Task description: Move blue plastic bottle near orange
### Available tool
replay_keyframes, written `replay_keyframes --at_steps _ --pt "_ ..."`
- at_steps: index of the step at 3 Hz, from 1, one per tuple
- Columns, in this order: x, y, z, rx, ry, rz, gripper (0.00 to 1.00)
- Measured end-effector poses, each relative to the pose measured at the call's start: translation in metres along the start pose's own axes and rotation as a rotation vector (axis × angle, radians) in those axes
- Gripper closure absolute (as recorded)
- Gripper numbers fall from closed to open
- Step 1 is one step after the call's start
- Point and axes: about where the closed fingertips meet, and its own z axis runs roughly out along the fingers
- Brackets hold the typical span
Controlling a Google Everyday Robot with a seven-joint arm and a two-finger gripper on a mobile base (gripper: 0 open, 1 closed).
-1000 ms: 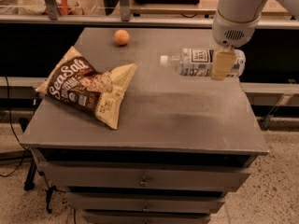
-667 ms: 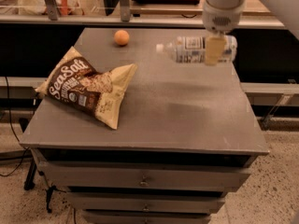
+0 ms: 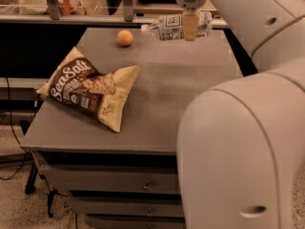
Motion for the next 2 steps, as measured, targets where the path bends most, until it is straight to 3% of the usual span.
replay_keyframes --at_steps 2 --pt "-0.044 -0.057 -0.009 0.124 -0.155 0.103 1.0"
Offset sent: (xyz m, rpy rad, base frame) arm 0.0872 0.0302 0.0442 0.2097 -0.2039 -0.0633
